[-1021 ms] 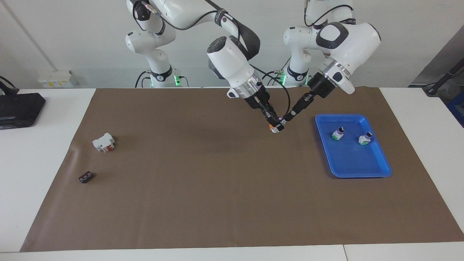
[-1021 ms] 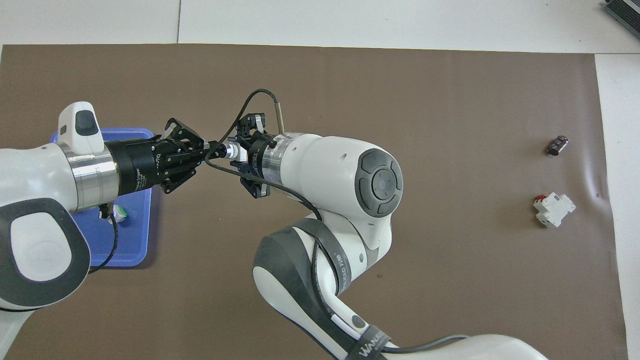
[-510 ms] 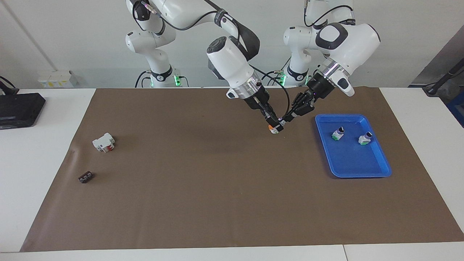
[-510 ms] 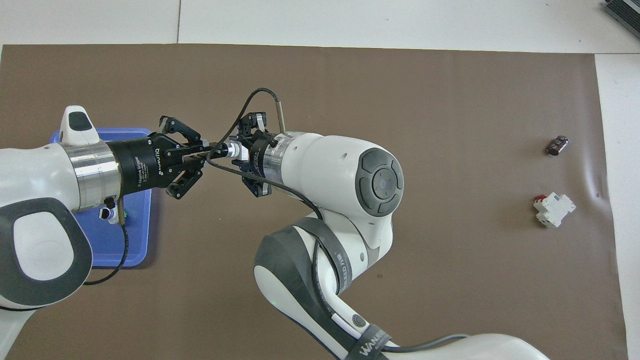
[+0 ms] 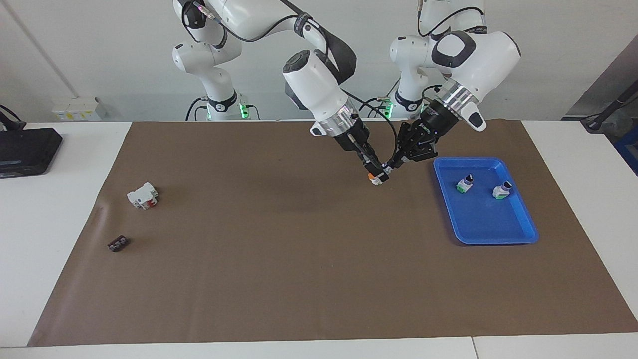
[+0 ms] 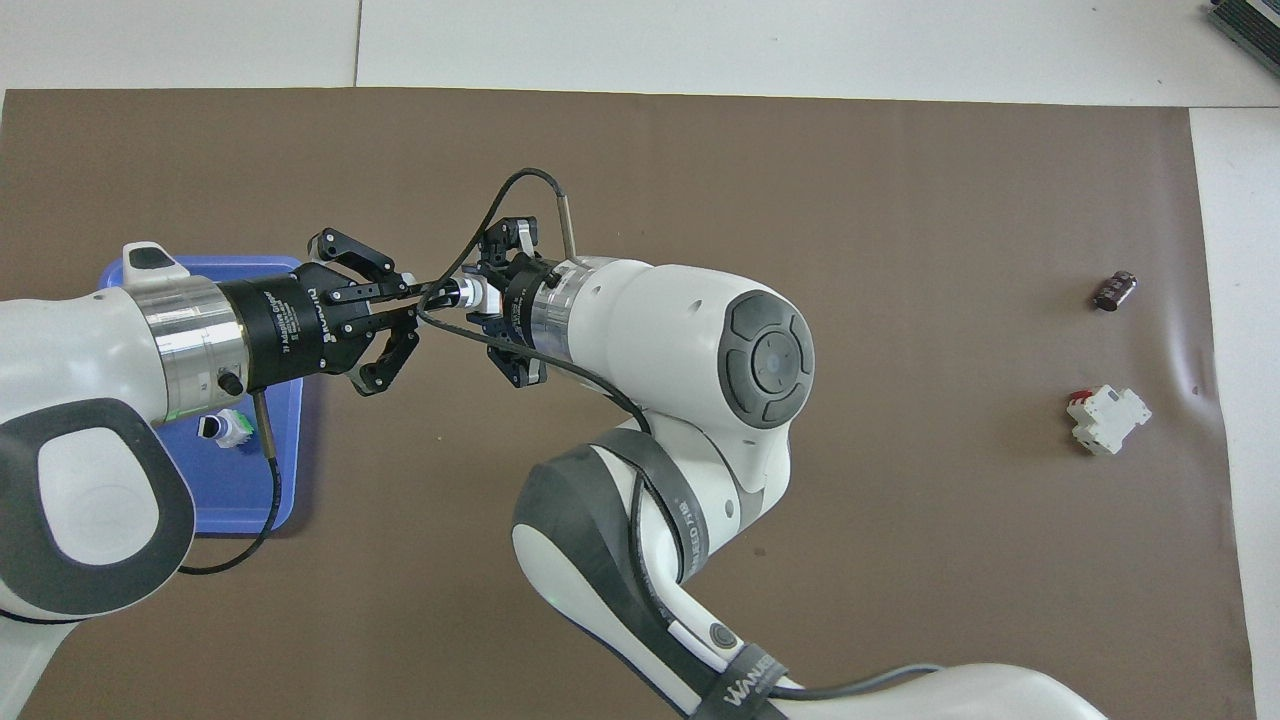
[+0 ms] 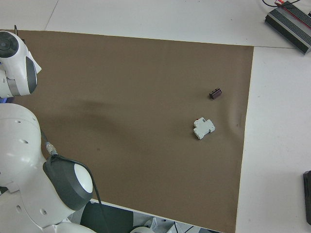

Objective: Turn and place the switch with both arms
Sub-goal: 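Open the right gripper and withdraw it while the left gripper holds the switch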

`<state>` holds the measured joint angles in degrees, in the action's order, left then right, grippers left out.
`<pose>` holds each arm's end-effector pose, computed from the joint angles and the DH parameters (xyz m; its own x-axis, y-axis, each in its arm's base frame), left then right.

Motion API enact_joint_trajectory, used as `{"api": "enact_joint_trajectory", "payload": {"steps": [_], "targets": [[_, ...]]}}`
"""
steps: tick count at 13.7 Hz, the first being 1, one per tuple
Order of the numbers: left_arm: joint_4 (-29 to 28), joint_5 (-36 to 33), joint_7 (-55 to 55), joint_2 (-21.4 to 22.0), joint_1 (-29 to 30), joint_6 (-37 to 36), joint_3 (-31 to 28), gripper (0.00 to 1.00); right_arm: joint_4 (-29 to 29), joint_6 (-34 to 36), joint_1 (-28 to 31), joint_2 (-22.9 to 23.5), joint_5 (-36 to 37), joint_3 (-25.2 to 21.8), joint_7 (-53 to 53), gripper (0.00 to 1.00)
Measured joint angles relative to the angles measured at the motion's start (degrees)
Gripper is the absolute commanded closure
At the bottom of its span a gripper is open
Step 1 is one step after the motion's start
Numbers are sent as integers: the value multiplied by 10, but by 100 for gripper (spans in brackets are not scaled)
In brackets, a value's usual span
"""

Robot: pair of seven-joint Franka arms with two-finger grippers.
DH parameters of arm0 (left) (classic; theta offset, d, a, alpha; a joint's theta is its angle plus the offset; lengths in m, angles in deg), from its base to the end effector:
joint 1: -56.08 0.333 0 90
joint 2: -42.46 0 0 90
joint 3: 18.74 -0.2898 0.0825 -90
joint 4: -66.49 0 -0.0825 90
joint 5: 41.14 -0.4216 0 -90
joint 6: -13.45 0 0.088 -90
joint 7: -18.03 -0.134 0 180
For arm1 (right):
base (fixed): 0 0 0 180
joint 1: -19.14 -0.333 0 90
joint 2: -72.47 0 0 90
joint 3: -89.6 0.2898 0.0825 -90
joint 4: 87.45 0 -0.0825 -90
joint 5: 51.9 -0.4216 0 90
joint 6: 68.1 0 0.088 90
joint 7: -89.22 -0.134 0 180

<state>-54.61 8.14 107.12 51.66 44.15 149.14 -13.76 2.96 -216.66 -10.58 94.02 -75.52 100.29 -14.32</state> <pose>0.5628 -0.1967 0.4736 -0.0641 0.7200 -0.6910 0.9447 0.2670 0.1906 0.5869 0.4747 0.4397 0.2455 -0.8041 -0.5414 -0.9189 -0.0151 -0.3942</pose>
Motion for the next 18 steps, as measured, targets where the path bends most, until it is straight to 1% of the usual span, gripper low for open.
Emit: {"api": "enact_joint_trajectory", "payload": {"steps": [8,15,16,17,18], "targets": [[-5,0,187,0,-6,18,0,100,-5,-1,1,5,0,-1,0,100],[-6,0,213,0,-6,21,0,100,-7,-2,1,7,0,-1,0,100],[-6,0,214,0,-7,21,0,100,-7,-2,1,8,0,-1,0,90],[-6,0,215,0,-7,21,0,100,-7,-2,1,8,0,-1,0,10],[-6,0,215,0,-7,22,0,100,-7,-2,1,8,0,-1,0,0]]}}
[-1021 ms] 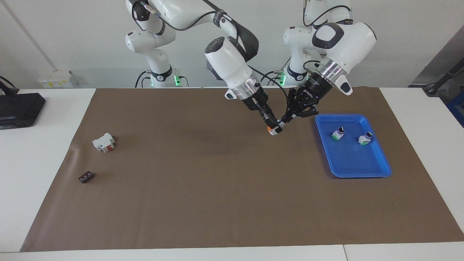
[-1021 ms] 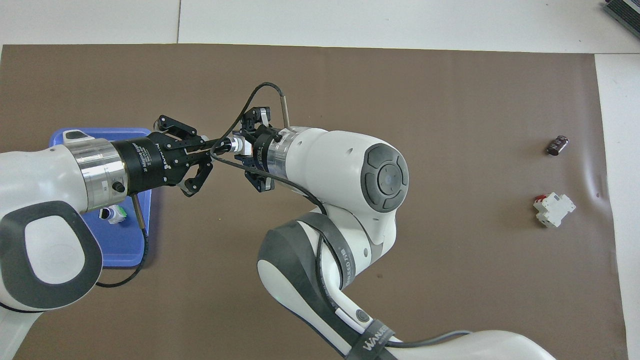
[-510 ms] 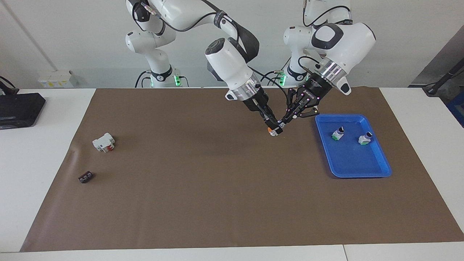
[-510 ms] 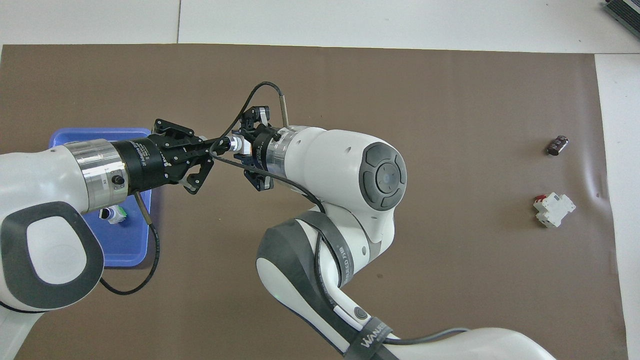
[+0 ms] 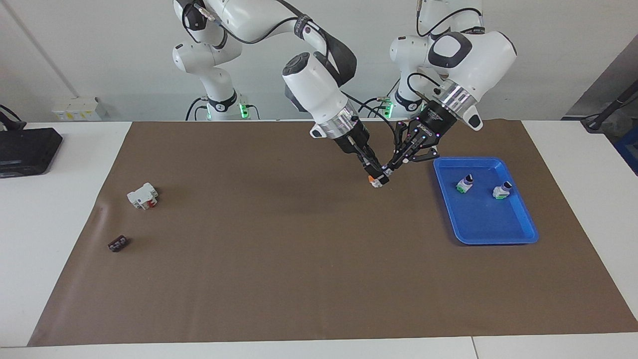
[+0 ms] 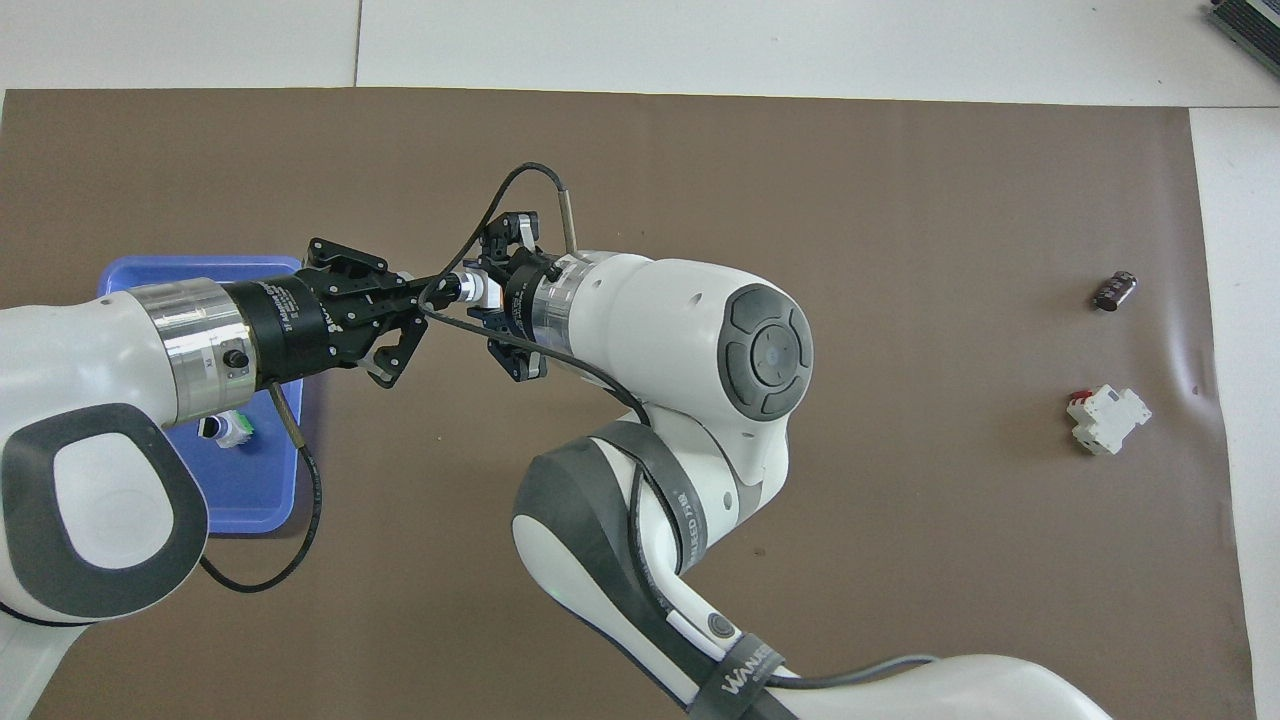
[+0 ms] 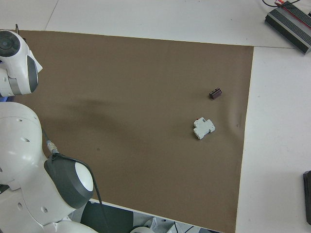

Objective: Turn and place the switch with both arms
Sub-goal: 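Open the right gripper and withdraw it while the left gripper holds the switch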

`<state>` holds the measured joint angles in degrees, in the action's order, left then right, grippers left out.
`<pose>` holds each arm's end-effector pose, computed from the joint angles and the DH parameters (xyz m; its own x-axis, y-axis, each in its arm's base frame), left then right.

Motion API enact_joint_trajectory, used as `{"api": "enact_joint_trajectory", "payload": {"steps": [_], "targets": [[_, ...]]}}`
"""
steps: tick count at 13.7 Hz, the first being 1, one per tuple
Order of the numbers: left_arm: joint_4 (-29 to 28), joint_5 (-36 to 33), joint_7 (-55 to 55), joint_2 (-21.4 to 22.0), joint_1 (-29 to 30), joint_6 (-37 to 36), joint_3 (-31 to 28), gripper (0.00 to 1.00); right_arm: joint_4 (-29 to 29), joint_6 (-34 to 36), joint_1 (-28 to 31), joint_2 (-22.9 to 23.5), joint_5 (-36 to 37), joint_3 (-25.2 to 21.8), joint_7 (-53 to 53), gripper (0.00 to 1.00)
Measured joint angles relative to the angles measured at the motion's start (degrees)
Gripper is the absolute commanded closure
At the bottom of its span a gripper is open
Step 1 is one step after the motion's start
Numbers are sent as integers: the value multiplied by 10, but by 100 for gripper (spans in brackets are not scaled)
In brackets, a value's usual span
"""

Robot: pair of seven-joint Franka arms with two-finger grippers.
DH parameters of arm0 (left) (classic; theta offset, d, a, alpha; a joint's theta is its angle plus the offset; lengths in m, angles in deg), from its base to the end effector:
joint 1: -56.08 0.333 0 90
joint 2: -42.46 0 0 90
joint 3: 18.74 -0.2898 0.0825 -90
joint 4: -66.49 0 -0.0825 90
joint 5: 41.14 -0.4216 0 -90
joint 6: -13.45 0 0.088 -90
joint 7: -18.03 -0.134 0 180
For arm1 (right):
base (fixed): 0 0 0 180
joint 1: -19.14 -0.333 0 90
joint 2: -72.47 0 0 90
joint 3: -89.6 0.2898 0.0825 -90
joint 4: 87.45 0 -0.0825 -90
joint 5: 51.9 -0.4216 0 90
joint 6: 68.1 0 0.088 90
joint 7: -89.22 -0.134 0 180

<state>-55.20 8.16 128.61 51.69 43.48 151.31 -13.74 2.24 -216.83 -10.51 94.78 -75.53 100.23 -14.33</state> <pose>0.5625 -0.1994 0.4714 -0.4013 0.5703 -0.7167 0.8492 0.5249 -0.0577 0.5910 0.4748 0.4373 0.2421 -0.8038 -0.5434 -0.9188 -0.0099 -0.3946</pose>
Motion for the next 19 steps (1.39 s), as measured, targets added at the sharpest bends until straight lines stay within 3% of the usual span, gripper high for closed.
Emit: {"api": "enact_joint_trajectory", "payload": {"steps": [6,10,12,15,19], "targets": [[-1,-11,0,-8,0,39,-1,100,-2,5,-2,-2,5,4,-5,0],[-3,-68,0,-10,1,42,-3,100,1,93,27,-29,150,-2,47,0],[-11,-126,-1,-11,5,42,-7,100,6,151,66,-52,212,-2,148,0],[-21,-198,-31,-11,41,36,-8,100,30,209,147,-93,227,-3,374,0],[-32,-231,-204,-11,125,5,-11,100,48,309,255,-146,228,-5,660,0]]}}
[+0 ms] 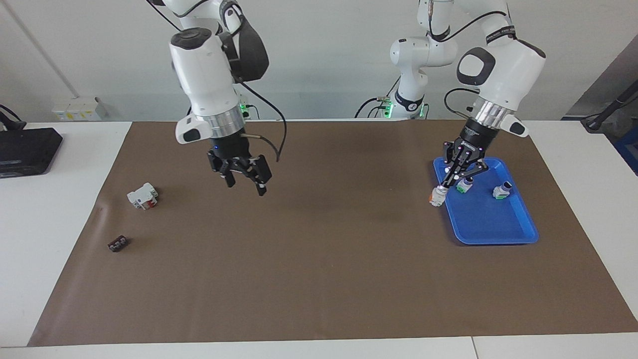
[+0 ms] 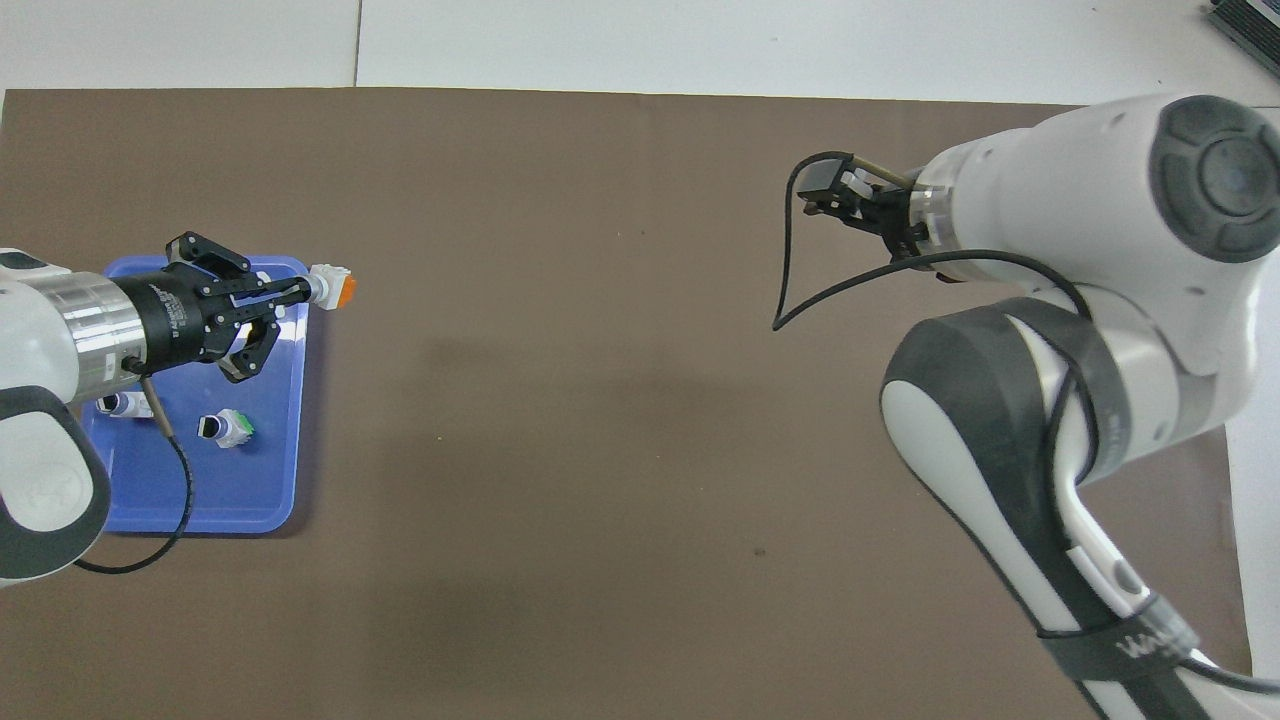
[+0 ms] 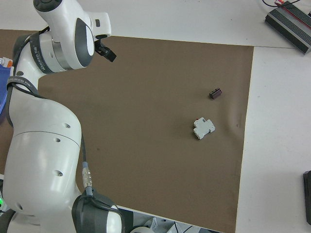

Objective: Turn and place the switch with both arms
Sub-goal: 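Open the right gripper and withdraw it while the left gripper holds the switch, then lower the switch into the blue tray with the left gripper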

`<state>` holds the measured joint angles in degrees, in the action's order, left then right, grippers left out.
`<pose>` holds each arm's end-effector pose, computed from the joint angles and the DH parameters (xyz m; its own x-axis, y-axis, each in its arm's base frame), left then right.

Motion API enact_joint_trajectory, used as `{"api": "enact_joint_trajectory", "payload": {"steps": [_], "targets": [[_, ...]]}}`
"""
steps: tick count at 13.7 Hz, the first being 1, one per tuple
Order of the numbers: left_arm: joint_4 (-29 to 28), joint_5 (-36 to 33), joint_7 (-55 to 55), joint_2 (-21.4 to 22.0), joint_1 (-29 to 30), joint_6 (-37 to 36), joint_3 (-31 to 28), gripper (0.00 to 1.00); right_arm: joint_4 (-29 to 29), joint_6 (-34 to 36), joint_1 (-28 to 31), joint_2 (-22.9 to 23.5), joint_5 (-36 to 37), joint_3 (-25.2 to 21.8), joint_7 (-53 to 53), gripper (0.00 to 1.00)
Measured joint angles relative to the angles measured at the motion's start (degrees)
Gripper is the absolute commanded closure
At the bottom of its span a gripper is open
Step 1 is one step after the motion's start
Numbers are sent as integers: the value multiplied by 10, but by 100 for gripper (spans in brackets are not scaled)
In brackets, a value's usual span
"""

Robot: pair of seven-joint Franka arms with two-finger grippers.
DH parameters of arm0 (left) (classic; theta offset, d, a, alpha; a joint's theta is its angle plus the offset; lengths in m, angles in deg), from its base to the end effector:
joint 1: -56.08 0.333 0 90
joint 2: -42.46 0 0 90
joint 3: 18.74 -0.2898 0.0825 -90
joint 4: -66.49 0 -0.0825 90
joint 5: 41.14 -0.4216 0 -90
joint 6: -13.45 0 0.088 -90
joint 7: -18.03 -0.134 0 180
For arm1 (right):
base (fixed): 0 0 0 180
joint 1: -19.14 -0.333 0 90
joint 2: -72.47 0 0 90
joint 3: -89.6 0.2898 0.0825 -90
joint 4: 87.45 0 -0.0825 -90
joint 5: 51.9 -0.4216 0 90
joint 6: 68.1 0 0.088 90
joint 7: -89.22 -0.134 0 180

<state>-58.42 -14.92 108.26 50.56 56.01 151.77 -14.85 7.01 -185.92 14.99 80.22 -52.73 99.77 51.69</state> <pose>0.5843 -0.0513 0.4245 -0.1410 0.9113 -0.3869 0.9155 0.2688 0.2994 0.6509 0.1622 0.4965 0.8903 -0.4130 0.1916 -0.3779 -0.9051 -0.1951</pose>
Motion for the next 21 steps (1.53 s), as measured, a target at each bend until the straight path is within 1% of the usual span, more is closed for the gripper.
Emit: {"api": "enact_joint_trajectory", "payload": {"steps": [3,5,6,9,10,12,16,21], "targets": [[-13,-53,-145,-1,55,-5,-1,100,0,81,69,-37,0,-1,137,0],[-16,-89,-248,-9,86,-5,-2,100,0,138,95,-64,0,-8,193,0],[-16,-105,-295,-16,99,-5,-2,100,-1,169,91,-79,0,-26,211,0],[-16,-158,-413,-43,122,17,-2,100,-8,250,41,-123,0,-122,271,0],[-16,-179,-443,-52,125,24,-2,100,-11,264,32,-132,0,-142,288,0],[-15,-209,-498,-65,125,28,-1,100,-14,277,30,-135,0,-155,301,0],[-16,-215,-568,-78,125,25,0,100,-11,280,24,-121,0,-155,301,0],[-30,-216,-595,-81,134,-2,0,100,-20,300,22,-110,2,-152,301,0]]}}
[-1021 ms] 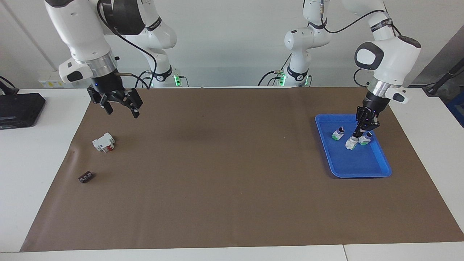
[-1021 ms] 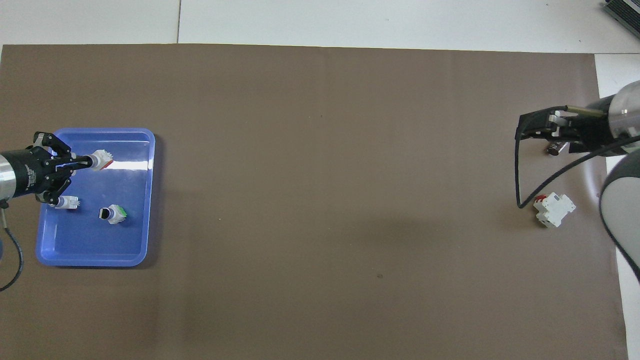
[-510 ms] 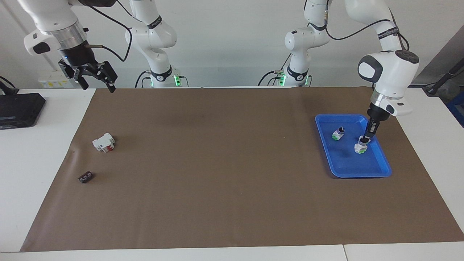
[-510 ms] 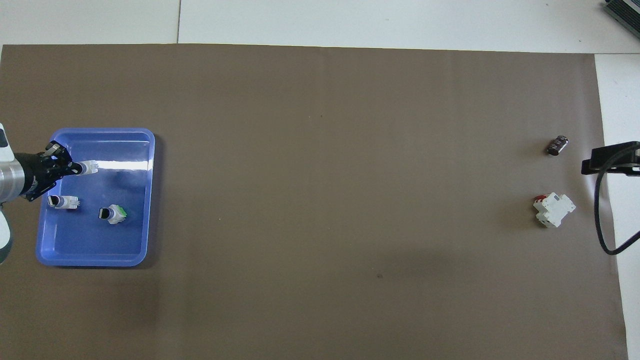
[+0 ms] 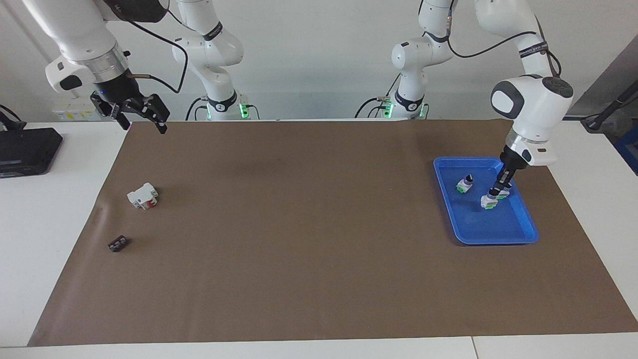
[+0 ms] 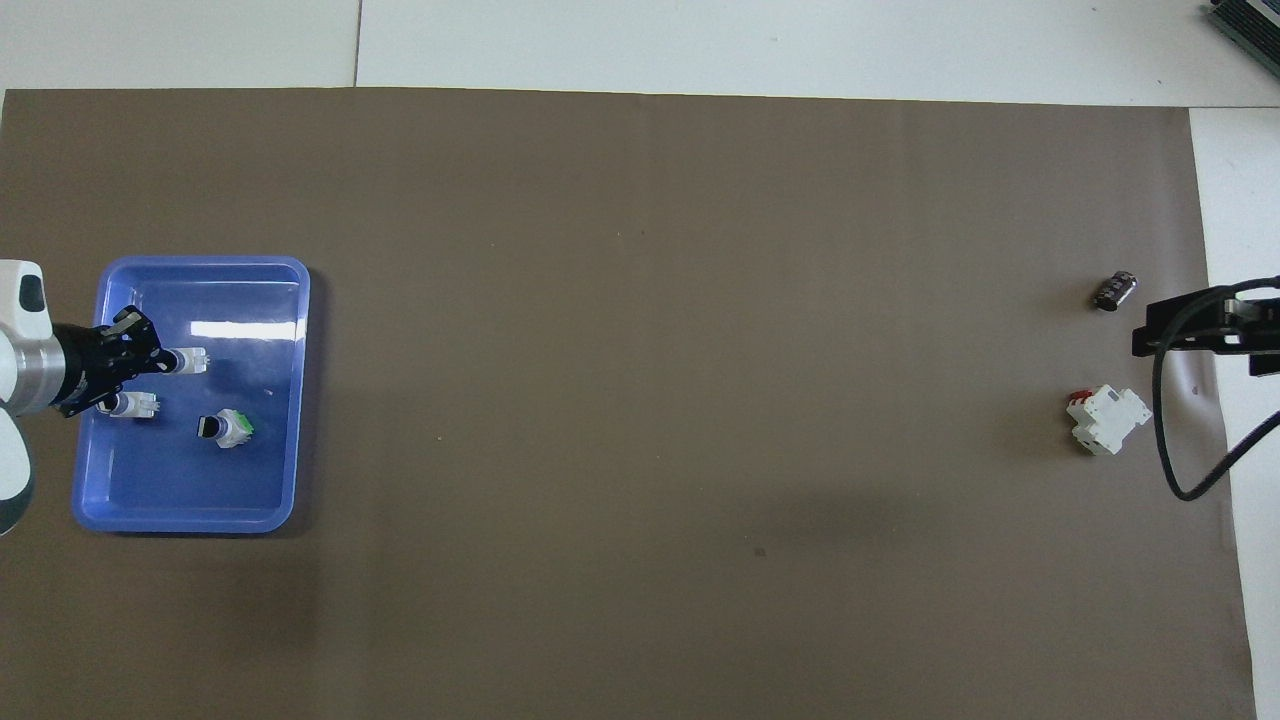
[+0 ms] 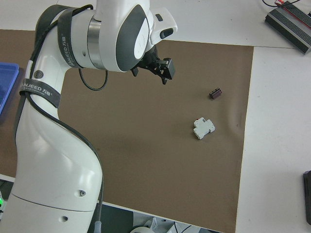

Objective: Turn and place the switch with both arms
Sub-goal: 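Lower the switch into the blue tray with the left gripper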

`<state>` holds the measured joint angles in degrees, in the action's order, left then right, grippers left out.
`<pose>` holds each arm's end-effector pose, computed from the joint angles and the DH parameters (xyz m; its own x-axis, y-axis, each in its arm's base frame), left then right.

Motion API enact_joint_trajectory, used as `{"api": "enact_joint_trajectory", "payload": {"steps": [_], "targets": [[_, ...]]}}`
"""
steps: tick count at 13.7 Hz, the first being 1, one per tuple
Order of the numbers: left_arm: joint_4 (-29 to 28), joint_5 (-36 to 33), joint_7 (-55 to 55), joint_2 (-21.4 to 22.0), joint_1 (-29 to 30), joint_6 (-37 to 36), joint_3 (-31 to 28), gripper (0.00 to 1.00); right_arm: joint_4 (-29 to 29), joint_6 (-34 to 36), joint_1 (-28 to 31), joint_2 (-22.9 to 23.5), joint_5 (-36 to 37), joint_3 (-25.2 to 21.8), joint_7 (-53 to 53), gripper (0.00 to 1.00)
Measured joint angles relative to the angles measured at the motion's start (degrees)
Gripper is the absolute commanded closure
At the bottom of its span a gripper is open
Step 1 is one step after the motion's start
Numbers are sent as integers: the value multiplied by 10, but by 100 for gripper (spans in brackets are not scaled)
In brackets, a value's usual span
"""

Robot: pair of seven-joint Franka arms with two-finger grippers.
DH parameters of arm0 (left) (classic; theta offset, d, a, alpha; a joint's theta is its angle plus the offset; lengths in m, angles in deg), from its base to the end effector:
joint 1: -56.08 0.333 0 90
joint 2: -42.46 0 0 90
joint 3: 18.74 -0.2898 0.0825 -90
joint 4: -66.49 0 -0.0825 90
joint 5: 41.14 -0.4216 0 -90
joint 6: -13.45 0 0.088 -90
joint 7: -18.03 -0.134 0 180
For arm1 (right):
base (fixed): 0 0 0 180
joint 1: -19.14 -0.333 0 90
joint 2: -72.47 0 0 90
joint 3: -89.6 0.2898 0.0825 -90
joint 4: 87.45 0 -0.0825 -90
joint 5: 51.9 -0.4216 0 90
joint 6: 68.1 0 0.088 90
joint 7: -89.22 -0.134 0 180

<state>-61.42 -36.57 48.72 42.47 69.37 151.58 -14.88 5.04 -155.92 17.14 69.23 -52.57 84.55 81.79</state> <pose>0.5688 0.0925 0.3127 0.7172 0.6866 0.1190 0.6718 -0.7267 0.1437 0.5704 -0.0299 0.5787 0.9831 -0.1812 -0.0271 -0.1816 -0.9833 -0.0133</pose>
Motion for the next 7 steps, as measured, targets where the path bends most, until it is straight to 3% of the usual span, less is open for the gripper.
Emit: {"api": "enact_joint_trajectory", "payload": {"steps": [7], "targets": [[-17,0,-44,2,6,-46,1,100,-11,2,-14,3,26,0,11,0]]}}
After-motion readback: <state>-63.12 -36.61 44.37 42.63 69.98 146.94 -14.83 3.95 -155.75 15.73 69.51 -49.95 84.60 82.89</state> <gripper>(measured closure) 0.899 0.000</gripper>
